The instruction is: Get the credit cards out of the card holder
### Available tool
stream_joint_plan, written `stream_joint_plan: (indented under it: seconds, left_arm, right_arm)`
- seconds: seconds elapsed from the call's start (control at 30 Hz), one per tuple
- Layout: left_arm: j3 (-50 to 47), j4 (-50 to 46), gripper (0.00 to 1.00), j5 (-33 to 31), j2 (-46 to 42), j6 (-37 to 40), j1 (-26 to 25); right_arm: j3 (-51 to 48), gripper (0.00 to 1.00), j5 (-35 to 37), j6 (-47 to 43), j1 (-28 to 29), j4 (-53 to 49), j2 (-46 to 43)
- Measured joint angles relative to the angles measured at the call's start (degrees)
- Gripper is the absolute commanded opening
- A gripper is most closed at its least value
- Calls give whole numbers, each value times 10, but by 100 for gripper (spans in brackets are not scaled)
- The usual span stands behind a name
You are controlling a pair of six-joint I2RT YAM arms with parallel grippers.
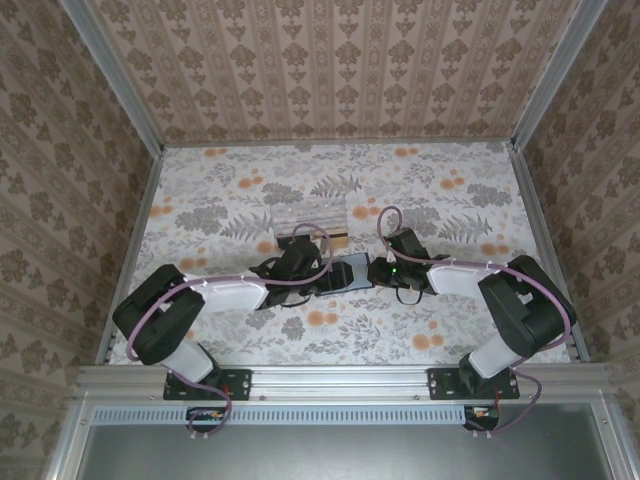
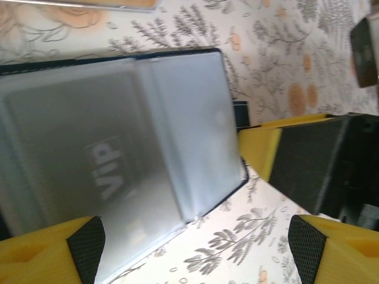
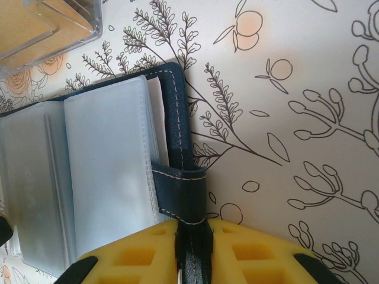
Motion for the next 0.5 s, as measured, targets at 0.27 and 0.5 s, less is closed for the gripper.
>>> stream_joint_plan:
  seconds: [0.27,0.5]
  left_arm:
    - [7,-51,84,-26,0,2,-1]
    - [23,-61,84,-30,1,6,-6]
  right_arm:
    - [0,22,-2,2,0,3,1]
    - [0,22,-2,2,0,4,3]
